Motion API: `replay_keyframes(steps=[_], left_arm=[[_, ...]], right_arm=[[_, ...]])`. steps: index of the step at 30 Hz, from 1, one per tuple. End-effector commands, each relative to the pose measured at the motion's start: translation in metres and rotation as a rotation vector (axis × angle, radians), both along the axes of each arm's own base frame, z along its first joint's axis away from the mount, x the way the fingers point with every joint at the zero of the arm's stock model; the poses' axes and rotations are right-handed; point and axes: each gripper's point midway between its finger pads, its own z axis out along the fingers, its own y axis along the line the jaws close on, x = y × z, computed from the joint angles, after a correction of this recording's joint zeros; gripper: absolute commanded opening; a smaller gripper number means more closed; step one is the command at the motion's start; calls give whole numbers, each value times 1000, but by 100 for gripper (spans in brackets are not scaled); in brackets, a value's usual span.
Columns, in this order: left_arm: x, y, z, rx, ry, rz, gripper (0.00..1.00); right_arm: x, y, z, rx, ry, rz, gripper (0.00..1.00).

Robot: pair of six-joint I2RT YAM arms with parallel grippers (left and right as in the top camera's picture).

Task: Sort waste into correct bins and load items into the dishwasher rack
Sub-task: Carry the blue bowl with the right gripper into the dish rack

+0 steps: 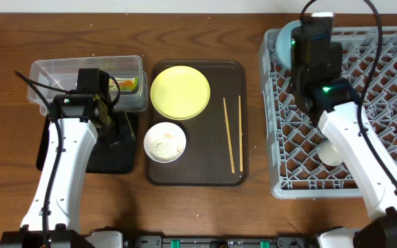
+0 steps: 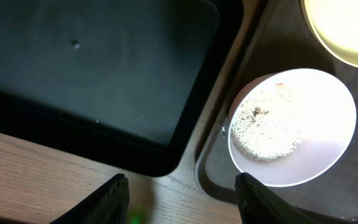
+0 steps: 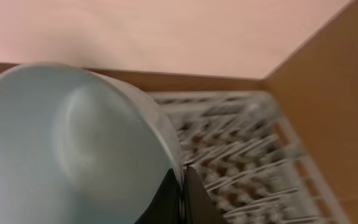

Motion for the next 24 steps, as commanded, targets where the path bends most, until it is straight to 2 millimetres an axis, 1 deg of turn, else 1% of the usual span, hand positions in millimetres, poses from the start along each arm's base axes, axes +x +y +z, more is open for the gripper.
replay_keyframes(steps=[1, 5, 8, 11, 15, 17, 20, 24], left_arm=[[2, 2, 5, 11, -17, 9, 58], [2, 2, 5, 11, -17, 9, 58], [2, 2, 5, 11, -17, 9, 58], [2, 2, 5, 11, -17, 9, 58], [2, 1, 5, 3, -17, 11, 58], [2, 1, 5, 3, -17, 11, 58], [2, 1, 5, 3, -17, 11, 58], [2, 1, 5, 3, -17, 11, 58]], right_arm=[[3, -34, -4, -199, 87, -76, 1], [11, -58, -22, -314, 179, -115, 1], [16, -70, -44, -350, 251, -131, 1], [17, -81, -56, -387, 284, -182, 1], [16, -95, -56, -426, 268, -275, 1], [15, -101, -49, -435, 235, -324, 1], [18, -102, -41, -424, 184, -346, 1], [19, -100, -43, -422, 189, -335, 1]])
